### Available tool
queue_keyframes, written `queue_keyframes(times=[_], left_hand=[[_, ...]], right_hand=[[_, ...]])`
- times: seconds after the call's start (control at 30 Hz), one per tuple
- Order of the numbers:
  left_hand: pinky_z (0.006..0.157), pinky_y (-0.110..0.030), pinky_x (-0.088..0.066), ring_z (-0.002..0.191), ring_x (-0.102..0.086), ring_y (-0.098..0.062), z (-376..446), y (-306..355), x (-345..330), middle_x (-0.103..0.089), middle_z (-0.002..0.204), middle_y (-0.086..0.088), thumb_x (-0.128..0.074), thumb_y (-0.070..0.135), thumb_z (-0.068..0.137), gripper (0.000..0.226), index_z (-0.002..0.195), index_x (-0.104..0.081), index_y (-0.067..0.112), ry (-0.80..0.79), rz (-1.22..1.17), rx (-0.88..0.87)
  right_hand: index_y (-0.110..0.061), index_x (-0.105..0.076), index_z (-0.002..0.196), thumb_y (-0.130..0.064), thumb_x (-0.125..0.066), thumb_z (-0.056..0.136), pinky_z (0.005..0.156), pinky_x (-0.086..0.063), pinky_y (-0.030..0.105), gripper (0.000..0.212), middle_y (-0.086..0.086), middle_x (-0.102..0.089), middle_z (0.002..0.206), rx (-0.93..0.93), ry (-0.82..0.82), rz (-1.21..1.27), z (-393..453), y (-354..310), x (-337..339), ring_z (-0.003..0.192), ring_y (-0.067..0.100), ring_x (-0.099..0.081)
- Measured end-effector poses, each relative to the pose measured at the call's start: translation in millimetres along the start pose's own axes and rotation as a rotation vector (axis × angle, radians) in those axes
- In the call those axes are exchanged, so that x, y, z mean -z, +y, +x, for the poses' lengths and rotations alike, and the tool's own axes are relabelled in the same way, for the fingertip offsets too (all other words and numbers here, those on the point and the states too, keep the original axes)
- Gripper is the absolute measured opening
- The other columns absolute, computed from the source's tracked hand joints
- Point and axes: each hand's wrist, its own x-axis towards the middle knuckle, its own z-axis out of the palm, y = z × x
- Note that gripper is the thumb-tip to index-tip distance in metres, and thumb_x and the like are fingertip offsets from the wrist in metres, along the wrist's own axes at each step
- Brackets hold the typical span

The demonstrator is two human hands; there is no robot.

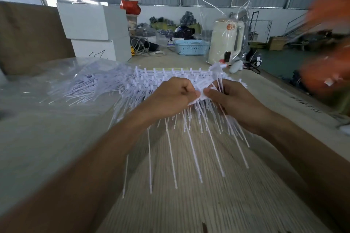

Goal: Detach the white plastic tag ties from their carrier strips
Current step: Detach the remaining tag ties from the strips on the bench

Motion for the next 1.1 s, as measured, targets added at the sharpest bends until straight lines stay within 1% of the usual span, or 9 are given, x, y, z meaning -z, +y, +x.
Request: queue_keyframes(times=[0.07,0.2,0.33,0.53,0.7,0.83,0.93,1.0,1.1], left_hand=[[0.062,-0.027,-0.04,0.053,-0.059,0.001,-1.0,0.9,1.6,-0.071,0.069,0.007,-0.056,0.039,0.1,0.035,0.082,-0.067,0.011,0.02,0.001,0.03],[0.059,-0.026,-0.046,0.054,-0.059,-0.01,-4.4,4.8,5.9,-0.067,0.068,-0.009,-0.053,0.037,0.102,0.042,0.088,-0.069,0.0,0.034,-0.152,0.049],[0.054,-0.02,-0.041,0.061,-0.064,-0.011,-4.2,12.2,10.4,-0.07,0.066,-0.004,-0.057,0.036,0.101,0.039,0.078,-0.073,0.009,0.036,-0.192,0.082],[0.038,-0.016,-0.024,0.035,-0.025,-0.009,-2.7,14.3,19.9,-0.039,0.041,0.005,-0.056,0.028,0.101,0.044,0.06,-0.052,0.014,-0.166,-0.46,0.242],[0.032,-0.013,-0.019,0.023,-0.023,-0.005,3.2,22.7,17.4,-0.029,0.032,0.007,-0.044,0.032,0.105,0.05,0.057,-0.041,0.017,-0.318,-0.473,0.442],[0.044,-0.019,-0.028,0.038,-0.032,-0.013,-4.5,24.1,19.7,-0.043,0.044,0.002,-0.053,0.031,0.102,0.049,0.056,-0.049,0.015,-0.141,-0.285,0.184],[0.059,-0.029,-0.031,0.056,-0.042,-0.019,-9.8,25.9,21.0,-0.043,0.059,-0.007,-0.051,0.031,0.103,0.047,0.059,-0.042,0.015,0.059,-0.059,-0.042],[0.06,-0.03,-0.031,0.061,-0.051,-0.031,-10.0,27.2,19.7,-0.039,0.059,-0.005,-0.049,0.029,0.105,0.049,0.059,-0.035,0.017,0.102,-0.009,-0.113],[0.061,-0.027,-0.036,0.059,-0.051,-0.035,-10.7,27.8,19.1,-0.035,0.053,0.005,-0.049,0.027,0.105,0.051,0.057,-0.034,0.019,0.082,-0.046,-0.16]], right_hand=[[-0.017,-0.049,0.073,-0.019,-0.055,0.102,0.05,-0.035,0.021,0.03,-0.013,-0.042,0.053,-0.021,0.059,0.098,1.3,0.9,1.1,0.048,0.005,-0.037],[-0.017,-0.05,0.073,-0.024,-0.057,0.102,0.051,-0.033,0.024,0.03,-0.01,-0.039,0.055,0.014,0.008,0.14,-1.4,-2.1,4.7,0.051,0.009,-0.033],[-0.015,-0.064,0.082,-0.02,-0.062,0.098,0.054,-0.035,0.023,0.017,-0.012,-0.045,0.054,0.161,-0.036,0.003,-5.7,-7.3,-0.2,0.052,0.008,-0.038],[-0.037,-0.04,0.073,-0.023,-0.066,0.095,0.052,-0.03,0.012,0.037,-0.012,-0.037,0.053,0.491,0.092,-0.467,-3.8,-12.9,5.0,0.05,0.0,-0.041],[-0.042,-0.047,0.091,-0.016,-0.066,0.096,0.058,-0.031,0.001,0.032,-0.03,-0.054,0.071,0.706,0.098,-0.589,-6.4,-18.3,13.5,0.061,-0.015,-0.047],[-0.038,-0.04,0.073,-0.023,-0.064,0.098,0.053,-0.03,0.014,0.038,-0.012,-0.036,0.054,0.484,0.19,-0.541,-2.4,-11.4,5.9,0.052,-0.002,-0.043],[-0.017,-0.046,0.069,-0.022,-0.061,0.099,0.058,-0.037,0.035,0.034,-0.012,-0.043,0.056,0.275,0.193,-0.249,-1.2,-10.9,-5.3,0.052,0.006,-0.04],[-0.003,-0.046,0.075,-0.022,-0.06,0.1,0.059,-0.042,0.045,0.034,0.005,-0.041,0.061,0.22,0.205,-0.156,-1.5,-12.3,-13.7,0.056,0.019,-0.04],[-0.006,-0.052,0.081,-0.02,-0.057,0.101,0.058,-0.04,0.037,0.025,0.003,-0.045,0.066,0.178,0.252,-0.147,0.6,-10.8,-14.9,0.057,0.017,-0.043]])
